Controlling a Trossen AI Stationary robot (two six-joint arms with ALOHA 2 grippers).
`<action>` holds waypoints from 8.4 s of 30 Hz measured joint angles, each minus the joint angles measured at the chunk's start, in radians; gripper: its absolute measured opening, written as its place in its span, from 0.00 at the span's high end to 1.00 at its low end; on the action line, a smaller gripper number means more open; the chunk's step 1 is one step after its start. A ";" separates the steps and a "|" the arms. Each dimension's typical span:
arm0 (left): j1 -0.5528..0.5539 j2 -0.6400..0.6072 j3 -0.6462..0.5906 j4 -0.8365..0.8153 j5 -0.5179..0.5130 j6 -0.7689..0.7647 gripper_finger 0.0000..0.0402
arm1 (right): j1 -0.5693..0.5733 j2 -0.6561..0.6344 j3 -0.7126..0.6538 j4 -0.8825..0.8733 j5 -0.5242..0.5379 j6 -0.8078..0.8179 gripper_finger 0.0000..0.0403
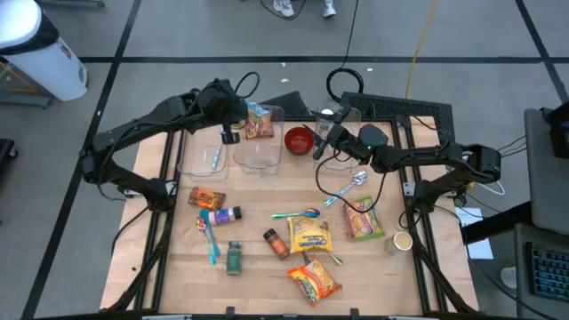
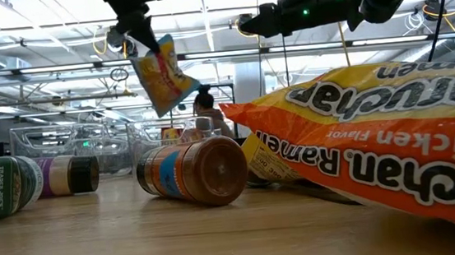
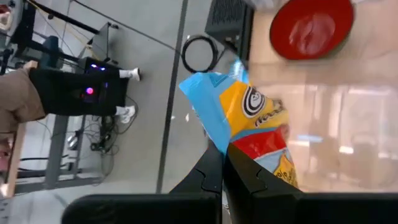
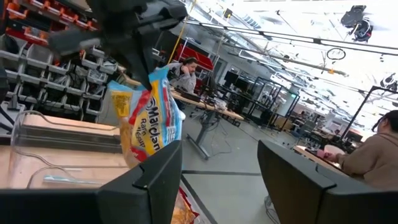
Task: Pick & Place Food Item
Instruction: Put the blue noodle pack into the middle transparent bin, then put the purple seasoning bottle into the right transparent bin
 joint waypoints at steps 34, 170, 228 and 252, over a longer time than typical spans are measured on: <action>0.003 0.267 0.092 0.001 -0.068 0.443 1.00 | -0.033 0.000 0.000 -0.041 -0.003 0.093 0.51; 0.185 0.205 0.208 -0.159 0.345 -0.106 0.61 | -0.088 0.000 0.000 -0.152 -0.103 0.147 0.54; -0.742 -0.781 -0.929 0.124 0.159 -1.125 0.61 | -0.084 0.000 0.000 -0.205 -0.334 0.262 0.54; -0.742 -0.518 -0.943 0.143 0.172 -1.355 0.48 | -0.039 0.000 0.000 -0.277 -0.525 0.204 0.54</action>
